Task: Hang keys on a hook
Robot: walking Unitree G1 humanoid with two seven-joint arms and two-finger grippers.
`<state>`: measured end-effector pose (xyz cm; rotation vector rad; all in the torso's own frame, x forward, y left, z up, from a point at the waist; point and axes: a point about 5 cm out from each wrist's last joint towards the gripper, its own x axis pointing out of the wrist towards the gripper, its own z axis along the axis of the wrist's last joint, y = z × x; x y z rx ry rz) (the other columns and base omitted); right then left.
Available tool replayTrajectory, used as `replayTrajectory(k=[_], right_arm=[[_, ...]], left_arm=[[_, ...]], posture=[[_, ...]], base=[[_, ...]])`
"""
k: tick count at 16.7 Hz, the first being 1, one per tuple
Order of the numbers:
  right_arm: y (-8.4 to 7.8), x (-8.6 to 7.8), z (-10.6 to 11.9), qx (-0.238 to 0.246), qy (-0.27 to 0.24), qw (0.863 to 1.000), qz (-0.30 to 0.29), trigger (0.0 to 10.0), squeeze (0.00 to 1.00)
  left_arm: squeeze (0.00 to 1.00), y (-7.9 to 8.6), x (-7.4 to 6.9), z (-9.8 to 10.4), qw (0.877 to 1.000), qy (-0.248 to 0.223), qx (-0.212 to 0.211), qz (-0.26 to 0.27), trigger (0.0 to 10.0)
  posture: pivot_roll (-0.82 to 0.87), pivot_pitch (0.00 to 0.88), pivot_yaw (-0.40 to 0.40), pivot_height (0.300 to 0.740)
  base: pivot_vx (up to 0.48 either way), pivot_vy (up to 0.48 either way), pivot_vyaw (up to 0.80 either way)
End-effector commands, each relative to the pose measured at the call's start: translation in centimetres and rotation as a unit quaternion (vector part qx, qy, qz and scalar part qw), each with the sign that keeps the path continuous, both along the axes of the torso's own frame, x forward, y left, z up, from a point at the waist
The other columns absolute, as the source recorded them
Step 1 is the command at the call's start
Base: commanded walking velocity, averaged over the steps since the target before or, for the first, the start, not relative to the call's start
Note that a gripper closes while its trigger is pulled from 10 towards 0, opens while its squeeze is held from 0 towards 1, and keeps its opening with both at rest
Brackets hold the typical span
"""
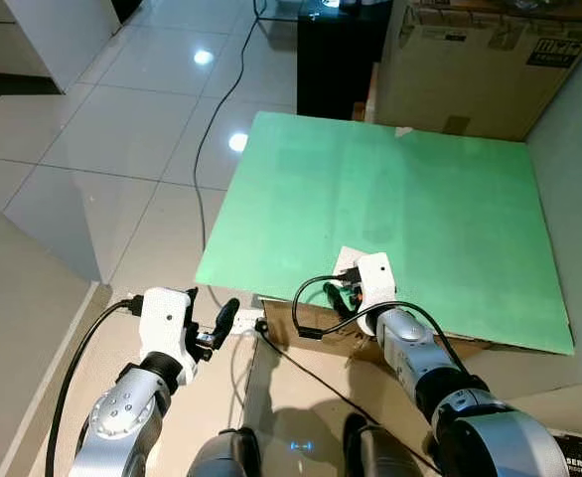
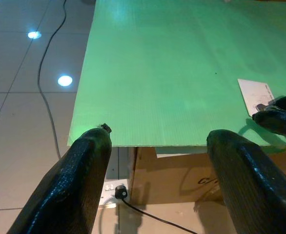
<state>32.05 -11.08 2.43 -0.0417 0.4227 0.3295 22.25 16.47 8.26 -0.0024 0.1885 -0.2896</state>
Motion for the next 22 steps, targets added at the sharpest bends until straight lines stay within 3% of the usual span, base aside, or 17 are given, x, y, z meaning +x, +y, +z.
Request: replayTrajectory(k=[1, 11, 16, 18, 22], right_arm=[[0.3, -0.4, -0.6, -0.004, 0.019, 1.0, 0.005, 0.0, 0.0], [-0.3, -0.8, -1.2, -0.012, 0.031, 0.999, -0.006, 0.0, 0.0], [-0.2, -0.2, -0.3, -0.013, 0.007, 1.0, 0.009, 0.0, 0.0], [0.7, 1.0, 1.5, -0.025, -0.045, 0.998, 0.034, 0.0, 0.0], [2.9, 2.4, 5.0, -0.026, -0.139, 0.985, 0.096, 0.0, 0.0]], left_arm=[[0.0, 0.2, -0.2, -0.4, 1.0, 0.013, 0.004, 0.002, 10.0], [0.0, -0.1, 0.0, -0.5, 1.0, 0.021, 0.002, -0.007, 10.0], [0.0, -0.5, 0.6, -0.7, 1.0, 0.02, -0.001, -0.01, 10.0], [0.0, -0.8, 1.2, -0.8, 1.0, 0.016, -0.005, -0.011, 10.0], [0.0, -2.8, 3.9, -0.5, 0.999, -0.007, -0.025, -0.026, 10.0]], posture=[[0.09, 0.237, 0.048, 0.736], [0.08, 0.241, 0.06, 0.736], [0.06, 0.231, 0.056, 0.736], [0.05, 0.202, 0.051, 0.736], [-0.02, 0.115, 0.046, 0.736]], base=[[0.0, 0.0, 0.0], [0.0, 0.0, 0.0], [0.0, 0.0, 0.0], [0.0, 0.0, 0.0], [0.0, 0.0, 0.0]])
